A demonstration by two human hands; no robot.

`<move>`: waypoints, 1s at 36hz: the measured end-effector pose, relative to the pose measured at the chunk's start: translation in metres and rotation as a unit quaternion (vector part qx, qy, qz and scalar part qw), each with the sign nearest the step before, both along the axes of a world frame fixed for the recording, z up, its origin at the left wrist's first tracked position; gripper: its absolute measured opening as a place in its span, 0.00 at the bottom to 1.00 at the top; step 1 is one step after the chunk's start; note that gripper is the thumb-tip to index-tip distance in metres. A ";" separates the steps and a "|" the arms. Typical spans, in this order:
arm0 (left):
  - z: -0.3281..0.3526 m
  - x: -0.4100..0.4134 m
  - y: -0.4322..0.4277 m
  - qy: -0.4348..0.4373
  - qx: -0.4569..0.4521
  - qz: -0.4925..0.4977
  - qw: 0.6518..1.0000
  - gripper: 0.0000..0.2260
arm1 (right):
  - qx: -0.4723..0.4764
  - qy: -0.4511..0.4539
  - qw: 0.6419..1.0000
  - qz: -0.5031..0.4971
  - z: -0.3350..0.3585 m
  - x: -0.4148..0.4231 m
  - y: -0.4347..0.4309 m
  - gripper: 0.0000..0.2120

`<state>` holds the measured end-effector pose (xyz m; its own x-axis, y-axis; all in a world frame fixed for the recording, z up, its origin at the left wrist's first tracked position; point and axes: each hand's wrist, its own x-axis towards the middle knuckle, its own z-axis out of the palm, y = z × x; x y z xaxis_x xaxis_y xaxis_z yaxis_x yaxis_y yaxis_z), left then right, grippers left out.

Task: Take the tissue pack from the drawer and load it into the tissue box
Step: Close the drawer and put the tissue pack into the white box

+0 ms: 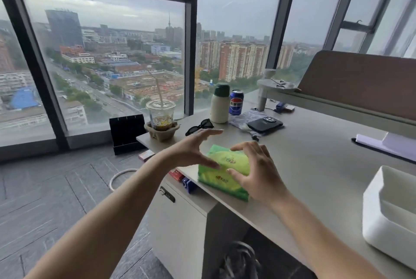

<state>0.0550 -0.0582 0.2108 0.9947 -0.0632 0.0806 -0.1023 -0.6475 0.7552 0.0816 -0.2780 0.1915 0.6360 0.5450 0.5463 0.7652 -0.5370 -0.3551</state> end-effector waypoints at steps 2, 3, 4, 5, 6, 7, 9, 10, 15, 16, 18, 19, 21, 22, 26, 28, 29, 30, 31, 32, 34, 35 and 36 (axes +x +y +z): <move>-0.007 0.010 -0.001 0.072 -0.033 -0.026 0.997 0.49 | -0.036 0.027 0.999 -0.013 -0.003 0.008 -0.005 0.28; -0.010 0.012 -0.001 0.105 -0.052 -0.040 0.992 0.52 | -0.056 0.041 0.997 -0.021 -0.005 0.011 -0.007 0.33; -0.013 0.014 -0.002 0.131 -0.064 -0.051 0.988 0.55 | -0.074 0.058 0.995 -0.029 -0.008 0.013 -0.009 0.37; -0.016 0.015 -0.002 0.148 -0.071 -0.060 0.985 0.55 | -0.087 0.077 0.993 -0.036 -0.010 0.016 -0.011 0.40; -0.018 0.015 -0.004 0.154 -0.075 -0.064 0.983 0.53 | -0.096 0.099 0.990 -0.039 -0.012 0.018 -0.013 0.43; -0.020 0.015 -0.005 0.156 -0.081 -0.068 0.982 0.51 | -0.098 0.126 0.986 -0.037 -0.014 0.020 -0.014 0.45; -0.021 0.016 -0.006 0.153 -0.096 -0.082 0.980 0.48 | -0.078 0.187 0.979 -0.015 -0.017 0.023 -0.017 0.46; -0.020 0.016 -0.007 0.152 -0.102 -0.092 0.979 0.46 | -0.066 0.206 0.976 -0.002 -0.016 0.023 -0.018 0.46; -0.002 0.020 -0.014 0.109 -0.108 -0.107 0.982 0.44 | -0.043 0.199 0.979 0.011 0.003 0.028 -0.035 0.45; 0.006 0.022 -0.018 0.091 -0.105 -0.108 0.984 0.43 | -0.035 0.194 0.980 0.011 0.011 0.030 -0.041 0.45; 0.024 0.027 -0.031 0.053 -0.109 -0.115 0.986 0.42 | -0.019 0.181 0.983 0.010 0.030 0.034 -0.057 0.45; 0.032 0.030 -0.040 0.037 -0.118 -0.123 0.985 0.42 | -0.012 0.173 0.985 0.009 0.041 0.036 -0.068 0.45; 0.047 0.037 -0.061 0.006 -0.137 -0.147 0.980 0.42 | -0.007 0.156 0.988 0.004 0.062 0.040 -0.092 0.45; 0.054 0.041 -0.073 -0.007 -0.138 -0.158 0.978 0.42 | -0.007 0.150 0.989 -0.003 0.073 0.040 -0.106 0.44; 0.077 0.058 -0.133 -0.078 -0.091 -0.186 0.975 0.41 | -0.024 0.128 0.991 -0.040 0.108 0.041 -0.169 0.44; 0.082 0.068 -0.164 -0.100 -0.093 -0.208 0.969 0.40 | -0.030 0.118 0.991 -0.063 0.120 0.039 -0.201 0.44; 0.083 0.072 -0.179 -0.112 -0.085 -0.213 0.967 0.40 | -0.031 0.117 0.990 -0.074 0.124 0.038 -0.217 0.44; 0.083 0.077 -0.194 -0.125 -0.073 -0.214 0.966 0.41 | -0.033 0.115 0.989 -0.085 0.126 0.036 -0.232 0.44; 0.082 0.082 -0.209 -0.138 -0.061 -0.216 0.965 0.41 | -0.036 0.114 0.988 -0.097 0.128 0.034 -0.248 0.45; 0.081 0.085 -0.223 -0.151 -0.050 -0.219 0.963 0.42 | -0.040 0.114 0.987 -0.109 0.128 0.033 -0.262 0.45; 0.076 0.091 -0.250 -0.162 -0.043 -0.231 0.958 0.42 | -0.042 0.119 0.983 -0.133 0.125 0.031 -0.288 0.45; 0.073 0.093 -0.262 -0.159 -0.046 -0.240 0.957 0.41 | -0.043 0.123 0.981 -0.144 0.122 0.030 -0.300 0.45; 0.070 0.095 -0.274 -0.155 -0.048 -0.248 0.955 0.41 | -0.043 0.128 0.979 -0.154 0.118 0.029 -0.310 0.45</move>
